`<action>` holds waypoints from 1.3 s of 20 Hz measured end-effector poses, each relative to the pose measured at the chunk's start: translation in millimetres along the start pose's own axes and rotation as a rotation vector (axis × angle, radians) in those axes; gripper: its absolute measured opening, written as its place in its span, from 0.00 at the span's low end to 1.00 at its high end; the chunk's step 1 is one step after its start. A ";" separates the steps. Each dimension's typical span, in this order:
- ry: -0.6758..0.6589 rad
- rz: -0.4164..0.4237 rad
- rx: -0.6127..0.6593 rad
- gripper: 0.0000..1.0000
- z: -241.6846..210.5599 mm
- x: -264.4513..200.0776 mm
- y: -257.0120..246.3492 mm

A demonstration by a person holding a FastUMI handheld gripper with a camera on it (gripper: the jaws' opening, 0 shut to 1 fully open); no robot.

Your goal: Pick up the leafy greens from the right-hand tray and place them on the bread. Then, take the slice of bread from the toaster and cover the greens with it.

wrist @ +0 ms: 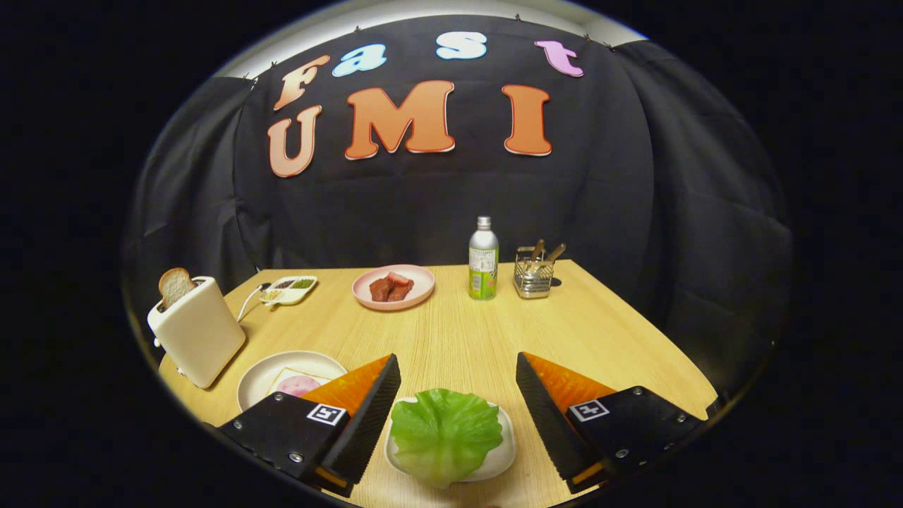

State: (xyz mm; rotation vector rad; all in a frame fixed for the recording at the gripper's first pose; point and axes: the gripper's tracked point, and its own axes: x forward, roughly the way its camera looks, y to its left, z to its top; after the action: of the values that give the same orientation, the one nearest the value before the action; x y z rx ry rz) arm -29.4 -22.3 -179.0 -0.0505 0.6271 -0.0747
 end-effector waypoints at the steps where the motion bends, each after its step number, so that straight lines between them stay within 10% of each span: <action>1: 0.032 0.003 -0.005 0.99 -8.1 1.6 1.3; 13: 0.301 0.015 -0.035 0.97 -84.1 14.3 9.4; 26: 0.461 -0.019 -0.036 0.73 -120.3 27.3 8.4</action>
State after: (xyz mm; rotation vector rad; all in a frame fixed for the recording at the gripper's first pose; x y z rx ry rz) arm -77.6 -19.2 -292.8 -0.0749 1.0891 -0.0943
